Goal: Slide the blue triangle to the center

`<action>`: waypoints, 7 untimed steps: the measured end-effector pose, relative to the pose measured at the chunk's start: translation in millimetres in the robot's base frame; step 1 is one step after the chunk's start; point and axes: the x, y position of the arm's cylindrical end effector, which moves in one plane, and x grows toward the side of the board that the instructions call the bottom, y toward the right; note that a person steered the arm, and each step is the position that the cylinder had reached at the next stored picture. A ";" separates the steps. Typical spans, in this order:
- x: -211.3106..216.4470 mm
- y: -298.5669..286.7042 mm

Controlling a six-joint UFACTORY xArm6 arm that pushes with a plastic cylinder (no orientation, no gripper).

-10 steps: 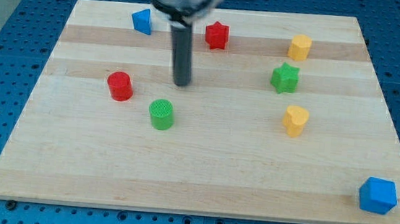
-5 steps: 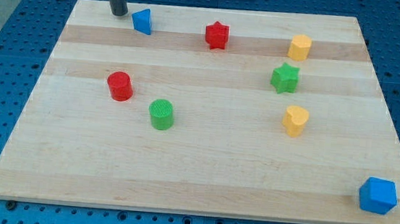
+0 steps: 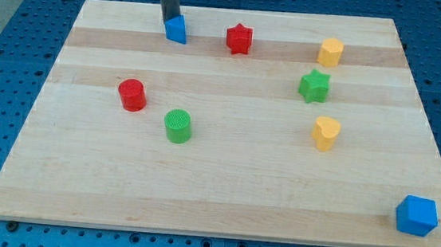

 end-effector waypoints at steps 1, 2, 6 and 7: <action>17.1 8.5; 48.4 8.5; 151.4 78.8; 151.4 102.5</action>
